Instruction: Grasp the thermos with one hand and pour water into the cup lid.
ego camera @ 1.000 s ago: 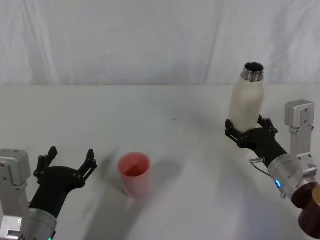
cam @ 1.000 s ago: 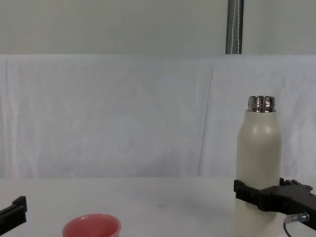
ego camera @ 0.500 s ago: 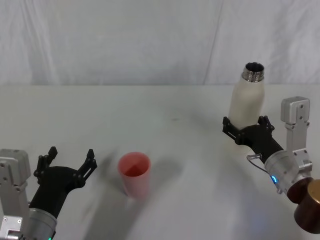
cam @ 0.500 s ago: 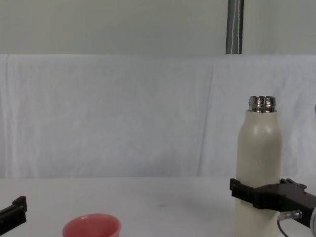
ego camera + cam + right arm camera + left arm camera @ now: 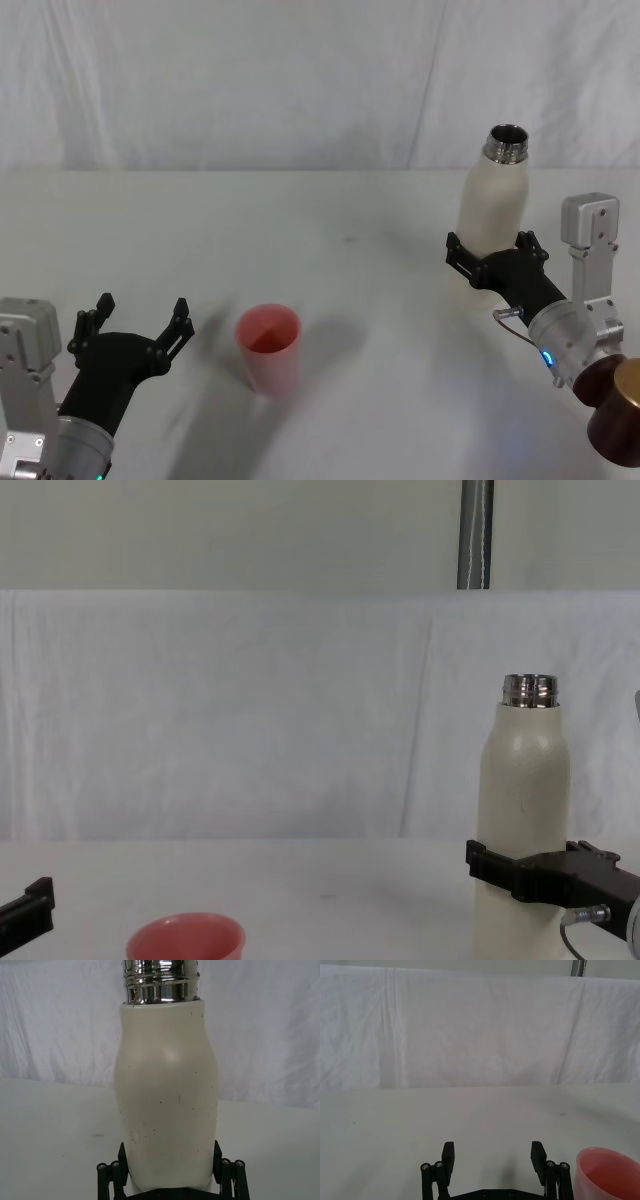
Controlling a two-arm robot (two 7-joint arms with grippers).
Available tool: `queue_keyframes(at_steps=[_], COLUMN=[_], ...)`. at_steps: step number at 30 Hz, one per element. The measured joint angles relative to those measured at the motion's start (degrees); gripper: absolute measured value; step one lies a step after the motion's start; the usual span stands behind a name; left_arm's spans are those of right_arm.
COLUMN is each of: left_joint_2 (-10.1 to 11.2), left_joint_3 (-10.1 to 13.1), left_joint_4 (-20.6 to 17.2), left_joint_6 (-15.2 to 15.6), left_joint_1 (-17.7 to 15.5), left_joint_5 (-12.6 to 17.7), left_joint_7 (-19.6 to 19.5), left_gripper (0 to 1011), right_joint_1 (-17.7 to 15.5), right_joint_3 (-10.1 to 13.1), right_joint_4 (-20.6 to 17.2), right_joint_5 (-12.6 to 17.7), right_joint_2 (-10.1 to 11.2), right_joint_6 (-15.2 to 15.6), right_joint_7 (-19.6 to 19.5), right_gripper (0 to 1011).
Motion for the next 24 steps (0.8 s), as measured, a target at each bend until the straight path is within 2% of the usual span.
queue_keyframes(at_steps=[24], left_joint_2=[0.0], left_joint_3=[0.0], left_joint_4=[0.0], left_joint_6=[0.0], left_joint_1=[0.0], left_joint_5=[0.0], left_joint_7=[0.0], left_gripper=[1001], right_joint_1=[-0.1], right_joint_3=[0.0], right_joint_4=[-0.2], right_joint_5=[0.0], right_joint_2=[0.1], right_joint_6=[0.1], right_joint_7=[0.0], right_gripper=[950])
